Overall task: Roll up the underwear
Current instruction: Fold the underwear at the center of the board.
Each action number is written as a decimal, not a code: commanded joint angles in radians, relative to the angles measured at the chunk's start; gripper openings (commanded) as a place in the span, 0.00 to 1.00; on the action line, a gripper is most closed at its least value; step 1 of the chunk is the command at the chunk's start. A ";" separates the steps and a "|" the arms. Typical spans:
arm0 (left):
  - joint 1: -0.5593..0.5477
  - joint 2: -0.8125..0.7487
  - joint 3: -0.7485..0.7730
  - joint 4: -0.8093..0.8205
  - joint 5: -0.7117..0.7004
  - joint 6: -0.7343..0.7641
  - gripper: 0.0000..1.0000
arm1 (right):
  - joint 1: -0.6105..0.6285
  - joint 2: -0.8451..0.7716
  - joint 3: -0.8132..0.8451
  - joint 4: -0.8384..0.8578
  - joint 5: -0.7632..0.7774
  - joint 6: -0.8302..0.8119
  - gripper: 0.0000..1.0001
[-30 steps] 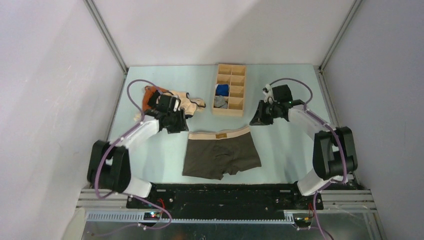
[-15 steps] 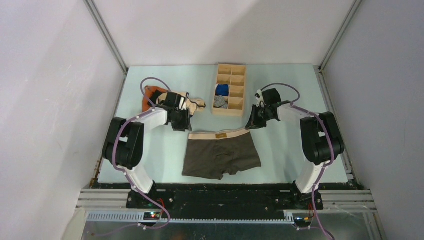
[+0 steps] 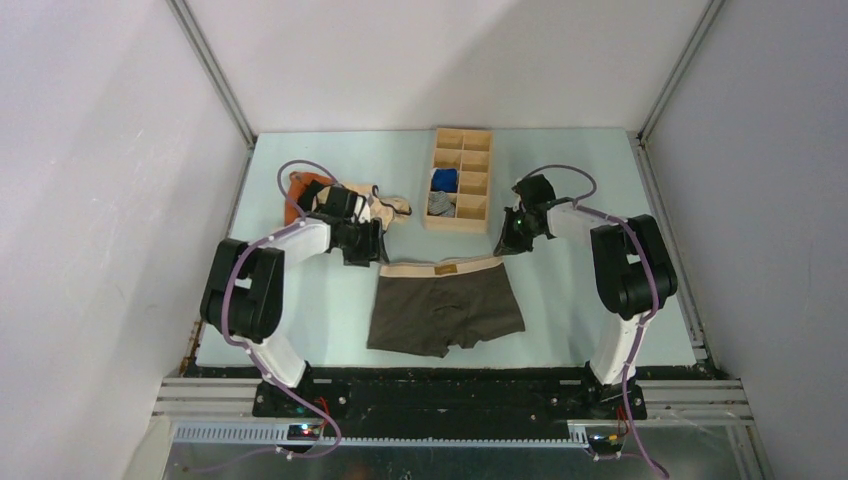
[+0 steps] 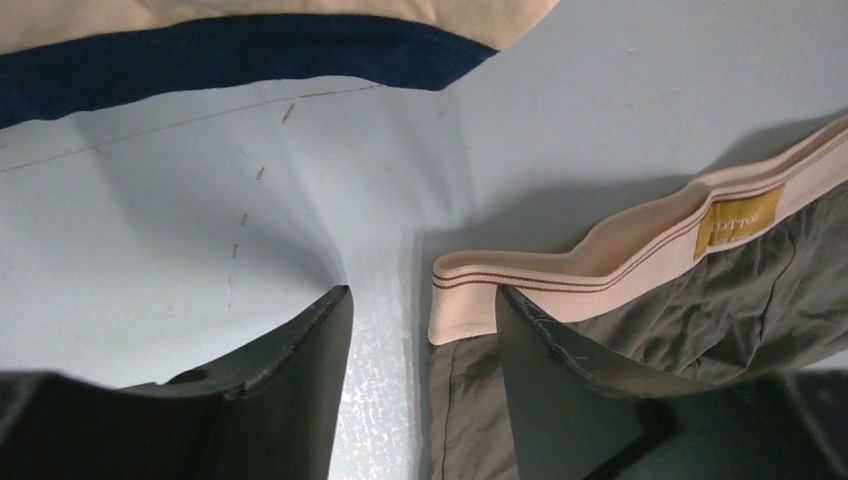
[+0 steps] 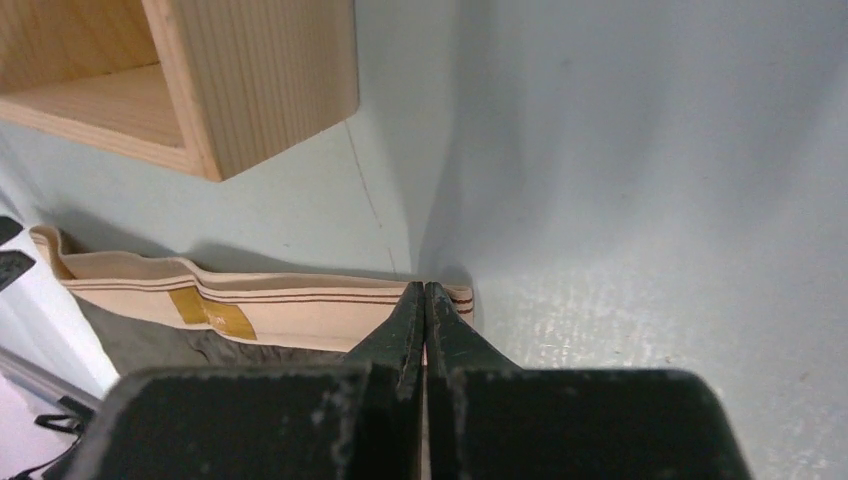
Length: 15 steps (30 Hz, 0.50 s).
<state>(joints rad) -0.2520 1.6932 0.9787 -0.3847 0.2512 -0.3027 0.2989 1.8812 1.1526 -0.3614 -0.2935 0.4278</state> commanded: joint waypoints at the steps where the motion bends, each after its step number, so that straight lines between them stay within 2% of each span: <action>1: 0.000 -0.014 -0.003 0.037 0.056 0.030 0.58 | -0.013 0.030 0.022 -0.001 0.141 -0.014 0.00; 8: -0.006 0.033 0.031 0.040 0.030 0.039 0.38 | -0.022 0.032 0.027 0.010 0.143 -0.044 0.00; 15: -0.018 0.060 0.043 0.075 0.087 0.040 0.44 | -0.025 0.027 0.026 0.031 0.123 -0.064 0.00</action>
<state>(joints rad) -0.2588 1.7351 0.9909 -0.3546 0.2882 -0.2859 0.2844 1.8820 1.1629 -0.3492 -0.2432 0.4057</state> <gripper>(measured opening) 0.424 0.007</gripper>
